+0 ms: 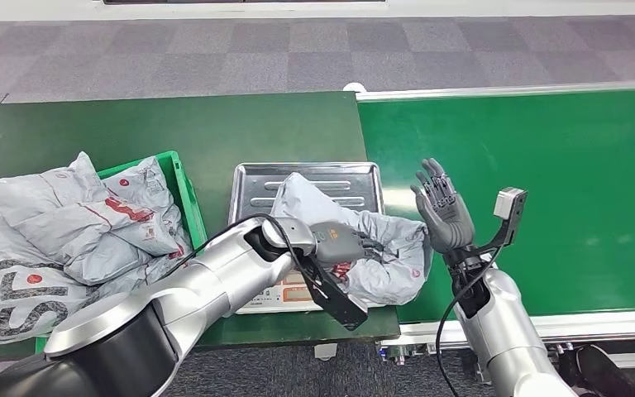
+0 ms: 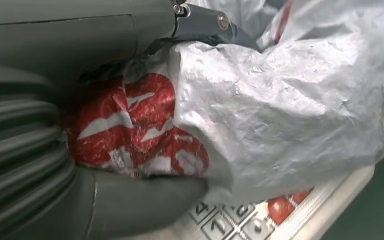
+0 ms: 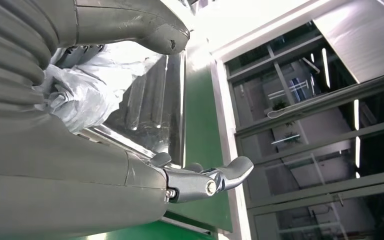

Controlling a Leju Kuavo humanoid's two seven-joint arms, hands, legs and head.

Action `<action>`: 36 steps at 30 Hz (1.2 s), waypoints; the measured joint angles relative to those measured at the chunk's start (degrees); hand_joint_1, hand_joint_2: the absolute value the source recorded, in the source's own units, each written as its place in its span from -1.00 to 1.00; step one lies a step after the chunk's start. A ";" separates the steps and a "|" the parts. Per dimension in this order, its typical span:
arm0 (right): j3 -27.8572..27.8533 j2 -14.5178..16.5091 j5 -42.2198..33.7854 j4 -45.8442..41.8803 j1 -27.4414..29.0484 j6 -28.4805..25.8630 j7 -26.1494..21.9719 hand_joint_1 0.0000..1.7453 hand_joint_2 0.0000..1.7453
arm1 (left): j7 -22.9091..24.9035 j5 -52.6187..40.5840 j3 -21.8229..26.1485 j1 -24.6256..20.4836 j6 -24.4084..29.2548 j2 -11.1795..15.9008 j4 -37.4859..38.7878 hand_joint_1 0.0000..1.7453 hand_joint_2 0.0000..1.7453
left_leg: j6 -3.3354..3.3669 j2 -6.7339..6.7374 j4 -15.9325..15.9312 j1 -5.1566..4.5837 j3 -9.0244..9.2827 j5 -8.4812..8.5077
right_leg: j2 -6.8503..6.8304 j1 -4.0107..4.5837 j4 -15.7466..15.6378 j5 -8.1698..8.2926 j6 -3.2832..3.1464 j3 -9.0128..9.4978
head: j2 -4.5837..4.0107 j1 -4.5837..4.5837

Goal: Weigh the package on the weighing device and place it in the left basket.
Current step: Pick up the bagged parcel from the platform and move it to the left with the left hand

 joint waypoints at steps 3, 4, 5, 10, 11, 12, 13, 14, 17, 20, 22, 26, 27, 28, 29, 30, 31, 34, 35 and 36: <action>0.02 0.02 -0.36 0.00 0.01 0.35 0.37 -1.00 1.00 | -0.32 0.49 0.07 -0.27 1.49 0.00 -0.16 1.00 1.00 | 0.01 0.00 0.00 0.00 0.00 0.01 | 0.00 0.00 0.00 0.00 0.00 -0.02 | 0.00 -0.01; 0.02 0.02 -0.45 0.00 0.03 0.45 0.43 -1.00 1.00 | -0.44 0.64 0.10 -0.31 1.80 0.00 -0.24 1.00 1.00 | 0.01 0.00 0.00 0.00 -0.01 0.01 | 0.01 0.01 0.00 0.00 0.00 -0.02 | 0.00 -0.01; 0.02 0.02 -0.51 0.00 0.04 0.52 0.45 -1.00 1.00 | -0.55 0.75 0.13 -0.34 1.96 0.01 -0.31 1.00 1.00 | 0.01 0.00 0.00 0.00 -0.01 0.01 | 0.01 0.01 0.00 0.00 -0.01 -0.03 | 0.00 -0.01; 0.02 0.02 -0.67 0.00 0.10 0.67 0.45 -1.00 1.00 | -0.75 0.80 0.16 -0.37 2.52 0.02 -0.49 1.00 1.00 | 0.01 0.02 0.00 0.00 -0.02 0.00 | 0.02 0.01 0.01 0.00 -0.01 -0.05 | 0.00 0.00; 0.02 0.02 -0.73 -0.01 0.13 0.68 0.43 -1.00 1.00 | -0.78 0.81 0.17 -0.37 2.90 0.02 -0.56 1.00 1.00 | 0.01 0.02 0.00 0.00 -0.02 0.00 | 0.02 0.01 0.00 0.00 -0.01 -0.06 | 0.00 -0.01; 0.02 0.01 -0.80 -0.01 0.17 0.68 0.40 -1.00 1.00 | -0.84 0.85 0.19 -0.37 3.45 0.05 -0.67 1.00 1.00 | 0.01 0.02 0.00 0.00 -0.03 0.00 | 0.02 0.01 0.00 0.00 -0.01 -0.07 | 0.00 0.00; 0.02 0.01 -0.87 -0.02 0.24 0.68 0.37 -1.00 1.00 | -0.89 0.91 0.23 -0.36 4.13 0.11 -0.84 1.00 1.00 | 0.01 0.02 0.00 0.00 -0.03 0.01 | 0.02 0.01 0.00 0.00 -0.01 -0.08 | 0.00 -0.01; 0.02 0.01 -0.96 -0.02 0.34 0.67 0.35 -1.00 1.00 | -0.96 0.99 0.30 -0.36 4.84 0.21 -1.11 1.00 1.00 | 0.01 0.02 0.00 0.00 -0.04 0.01 | 0.02 0.01 0.00 0.00 -0.01 -0.09 | 0.00 -0.01; 0.02 0.00 -1.23 -0.15 0.90 0.68 0.41 -1.00 1.00 | -1.11 1.29 0.74 -0.38 6.52 0.89 -2.75 1.00 1.00 | 0.01 0.01 0.00 0.00 -0.06 0.01 | 0.02 0.00 0.01 0.00 -0.01 -0.11 | 0.00 0.00; 0.02 -0.01 -1.55 -0.52 1.59 0.72 0.61 -1.00 1.00 | -1.05 1.80 1.34 -0.52 6.83 2.10 -5.65 1.00 1.00 | 0.01 0.02 0.00 0.00 -0.11 0.01 | 0.02 0.00 0.01 0.00 -0.01 -0.17 | 0.00 -0.01; 0.02 -0.03 -1.62 -0.72 1.87 0.72 0.65 -1.00 1.00 | -0.98 1.96 1.71 -0.61 6.81 2.68 -7.20 1.00 1.00 | 0.00 0.02 0.00 -0.01 -0.14 0.01 | 0.02 0.00 0.01 0.00 -0.01 -0.20 | 0.00 -0.01; 0.02 -0.04 -1.63 -0.83 2.06 0.72 0.67 -1.00 1.00 | -0.96 1.98 2.03 -0.62 6.80 3.38 -9.05 1.00 1.00 | 0.00 0.02 0.00 -0.01 -0.21 0.01 | 0.02 0.00 0.01 0.00 -0.01 -0.28 | 0.00 -0.01; 0.02 -0.04 -1.64 -0.83 2.08 0.73 0.68 -1.00 1.00 | -0.95 1.98 2.04 -0.62 6.84 3.52 -9.35 1.00 1.00 | 0.00 0.02 0.00 -0.01 -0.23 0.01 | 0.02 0.00 0.01 0.00 -0.01 -0.29 | 0.00 0.00; 0.02 -0.04 -1.68 -0.83 2.11 0.74 0.70 -1.00 1.00 | -0.92 1.96 2.04 -0.62 6.96 3.69 -9.66 1.00 1.00 | 0.00 0.02 0.00 -0.01 -0.24 0.01 | 0.02 0.00 0.01 0.00 -0.01 -0.30 | 0.00 -0.01; 0.02 -0.05 -1.73 -0.84 2.13 0.75 0.73 -1.00 1.00 | -0.85 1.88 2.05 -0.62 7.21 3.91 -10.09 1.00 1.00 | 0.00 0.02 0.00 -0.01 -0.25 0.01 | 0.02 0.00 0.01 0.00 -0.01 -0.31 | 0.00 -0.01; 0.02 -0.06 -1.80 -0.84 2.15 0.76 0.76 -1.00 1.00 | -0.71 1.76 2.09 -0.63 7.57 4.24 -10.64 1.00 1.00 | 0.00 0.02 0.01 -0.01 -0.26 0.01 | 0.02 0.00 0.01 0.00 -0.01 -0.33 | 0.00 0.00; 0.02 -0.08 -1.89 -0.89 2.19 0.79 0.78 -1.00 1.00 | -0.43 1.58 2.16 -0.63 7.98 4.69 -11.42 1.00 1.00 | 0.00 0.02 0.01 -0.01 -0.26 0.01 | 0.02 0.00 0.01 0.00 -0.01 -0.33 | 0.00 -0.01; 0.02 -0.23 -2.18 -1.21 2.42 0.94 0.85 -1.00 1.00 | 1.11 0.63 2.59 -0.62 9.12 6.49 -14.48 1.00 1.00 | 0.00 0.03 0.01 -0.01 -0.27 0.01 | 0.03 0.01 0.01 0.00 -0.01 -0.35 | 0.00 -0.01; 0.02 -0.31 -2.24 -1.36 2.56 1.00 0.89 -1.00 1.00 | 1.72 0.15 2.83 -0.60 9.44 7.15 -15.62 1.00 1.00 | 0.00 0.03 0.00 -0.01 -0.27 0.01 | 0.03 0.01 0.01 0.00 -0.01 -0.36 | 0.00 -0.01; 0.02 -0.38 -2.28 -1.51 2.73 1.08 0.93 -1.00 1.00 | 2.30 -0.35 3.13 -0.57 9.76 7.89 -16.79 1.00 1.00 | 0.00 0.03 0.00 -0.01 -0.28 0.01 | 0.03 0.01 0.02 0.00 -0.01 -0.36 | 0.00 -0.01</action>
